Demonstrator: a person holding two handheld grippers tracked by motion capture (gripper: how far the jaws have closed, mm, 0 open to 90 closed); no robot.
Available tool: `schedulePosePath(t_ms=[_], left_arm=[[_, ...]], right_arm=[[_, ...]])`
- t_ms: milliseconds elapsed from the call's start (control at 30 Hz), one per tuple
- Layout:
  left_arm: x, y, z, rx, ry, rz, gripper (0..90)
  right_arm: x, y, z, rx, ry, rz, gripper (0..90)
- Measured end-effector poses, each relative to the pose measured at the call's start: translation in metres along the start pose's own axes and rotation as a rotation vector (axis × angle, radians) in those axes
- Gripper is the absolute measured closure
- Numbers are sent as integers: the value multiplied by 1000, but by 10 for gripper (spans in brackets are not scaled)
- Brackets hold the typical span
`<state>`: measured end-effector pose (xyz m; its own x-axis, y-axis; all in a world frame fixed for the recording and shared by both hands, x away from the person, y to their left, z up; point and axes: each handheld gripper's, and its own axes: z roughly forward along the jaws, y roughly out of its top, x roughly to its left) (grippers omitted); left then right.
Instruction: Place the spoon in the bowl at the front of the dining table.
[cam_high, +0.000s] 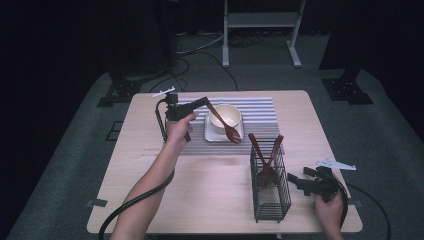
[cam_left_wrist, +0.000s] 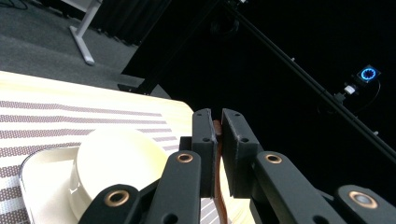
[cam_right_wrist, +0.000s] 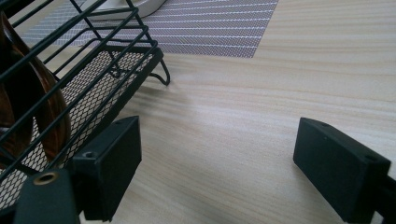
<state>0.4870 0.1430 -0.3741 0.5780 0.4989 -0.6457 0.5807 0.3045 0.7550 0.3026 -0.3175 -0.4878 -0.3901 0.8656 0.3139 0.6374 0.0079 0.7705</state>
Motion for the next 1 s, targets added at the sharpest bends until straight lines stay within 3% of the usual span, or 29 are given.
schedulePosePath(t_ms=[433, 1000], left_arm=[[7, 4, 8, 4, 29, -3, 841], [17, 15, 13, -43, 62, -34, 842]], right_arm=[[0, 0, 0, -2, 2, 3, 140], [0, 0, 0, -6, 3, 2, 141]])
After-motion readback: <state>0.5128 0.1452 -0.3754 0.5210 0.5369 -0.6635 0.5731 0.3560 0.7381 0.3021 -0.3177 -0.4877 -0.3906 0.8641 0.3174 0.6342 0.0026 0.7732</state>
